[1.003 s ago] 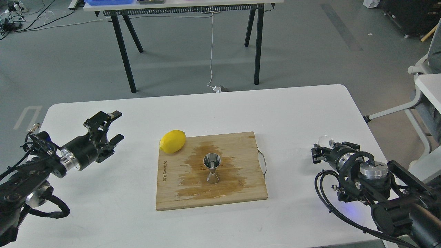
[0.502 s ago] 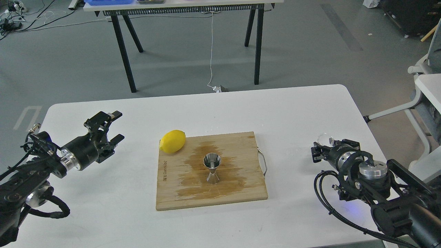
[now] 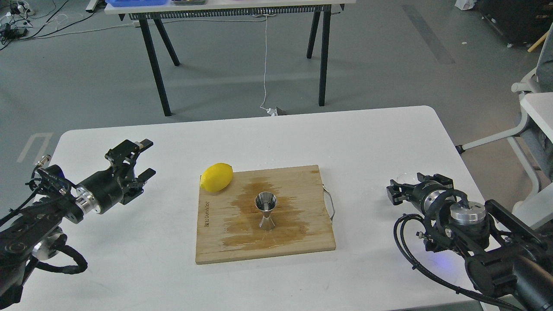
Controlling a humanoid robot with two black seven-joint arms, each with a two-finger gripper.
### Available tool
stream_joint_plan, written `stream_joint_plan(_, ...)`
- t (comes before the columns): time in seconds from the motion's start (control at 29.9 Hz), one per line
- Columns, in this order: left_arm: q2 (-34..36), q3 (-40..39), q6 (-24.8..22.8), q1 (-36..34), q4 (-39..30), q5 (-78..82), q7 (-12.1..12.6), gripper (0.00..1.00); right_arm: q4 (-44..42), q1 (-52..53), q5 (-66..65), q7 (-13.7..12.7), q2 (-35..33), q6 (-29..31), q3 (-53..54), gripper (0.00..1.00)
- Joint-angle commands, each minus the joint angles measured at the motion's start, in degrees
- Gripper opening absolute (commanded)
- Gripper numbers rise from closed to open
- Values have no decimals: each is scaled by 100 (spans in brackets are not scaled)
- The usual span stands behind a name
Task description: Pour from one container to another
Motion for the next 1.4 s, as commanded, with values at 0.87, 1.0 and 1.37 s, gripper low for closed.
stream_joint_plan(0.87,52,-90,0,-492,-9,-44,0,99,672,272,-2318,-438,-394,1596,118,99)
stream_joint_plan(1.0,184,-99,0,-827,-9,-386,0,99,251,852,-2636,-492,-1045,2940,-366,99)
stream_joint_plan(1.37,781,-117,0,-1161,-395,-1090,0,99,-1139,1811,-2698,-474,-1204,4733,-947,99)
